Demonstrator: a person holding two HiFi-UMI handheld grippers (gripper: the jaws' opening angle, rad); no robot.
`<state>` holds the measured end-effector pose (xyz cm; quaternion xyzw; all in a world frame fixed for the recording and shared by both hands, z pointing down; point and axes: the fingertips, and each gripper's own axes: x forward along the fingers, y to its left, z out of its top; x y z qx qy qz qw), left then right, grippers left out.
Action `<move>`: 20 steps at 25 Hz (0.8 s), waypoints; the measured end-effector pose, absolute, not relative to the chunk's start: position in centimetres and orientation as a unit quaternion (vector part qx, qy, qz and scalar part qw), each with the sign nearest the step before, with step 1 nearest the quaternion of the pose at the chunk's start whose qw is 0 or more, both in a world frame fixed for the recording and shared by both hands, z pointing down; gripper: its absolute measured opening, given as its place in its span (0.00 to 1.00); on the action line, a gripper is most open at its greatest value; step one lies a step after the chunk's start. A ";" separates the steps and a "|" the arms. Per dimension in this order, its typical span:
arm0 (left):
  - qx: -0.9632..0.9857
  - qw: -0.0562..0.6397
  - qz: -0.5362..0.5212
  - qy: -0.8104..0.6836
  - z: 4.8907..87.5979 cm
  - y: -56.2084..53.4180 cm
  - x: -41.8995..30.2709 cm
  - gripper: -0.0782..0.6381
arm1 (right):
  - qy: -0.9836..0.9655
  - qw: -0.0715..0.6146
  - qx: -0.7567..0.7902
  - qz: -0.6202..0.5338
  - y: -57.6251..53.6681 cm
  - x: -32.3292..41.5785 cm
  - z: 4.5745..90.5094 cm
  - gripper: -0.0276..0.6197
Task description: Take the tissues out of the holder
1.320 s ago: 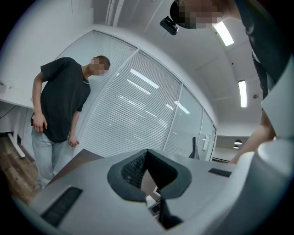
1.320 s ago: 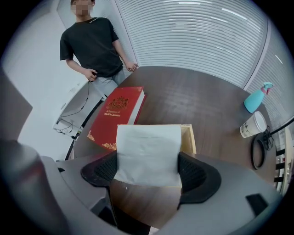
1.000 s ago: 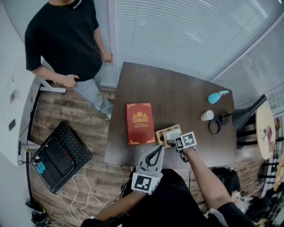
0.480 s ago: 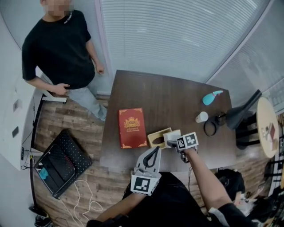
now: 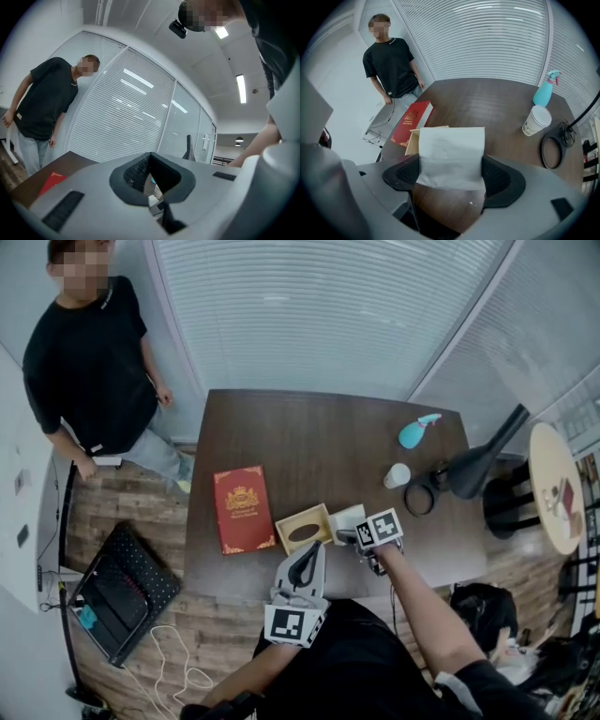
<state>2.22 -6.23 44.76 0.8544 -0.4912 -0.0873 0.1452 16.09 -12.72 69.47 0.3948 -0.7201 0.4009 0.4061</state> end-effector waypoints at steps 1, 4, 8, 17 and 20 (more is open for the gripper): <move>0.854 0.146 -0.086 -0.493 44.9 -6.3 2.8 0.11 | -0.720 0.407 0.394 0.401 -12.7 16.5 69.6 0.69; 0.849 0.149 -0.080 -0.500 45.3 -6.7 4.2 0.11 | -0.722 0.410 0.387 0.400 -12.9 17.5 69.9 0.69; 0.846 0.147 -0.069 -0.509 45.3 -7.4 5.8 0.11 | -0.729 0.404 0.379 0.403 -13.3 19.1 70.6 0.69; 0.841 0.130 -0.053 -0.523 45.7 -8.6 9.8 0.11 | -0.716 0.406 0.381 0.422 -14.0 24.3 73.6 0.69; 0.836 0.129 -0.051 -0.532 46.1 -9.0 10.8 0.11 | -0.709 0.410 0.387 0.424 -14.4 26.4 74.5 0.69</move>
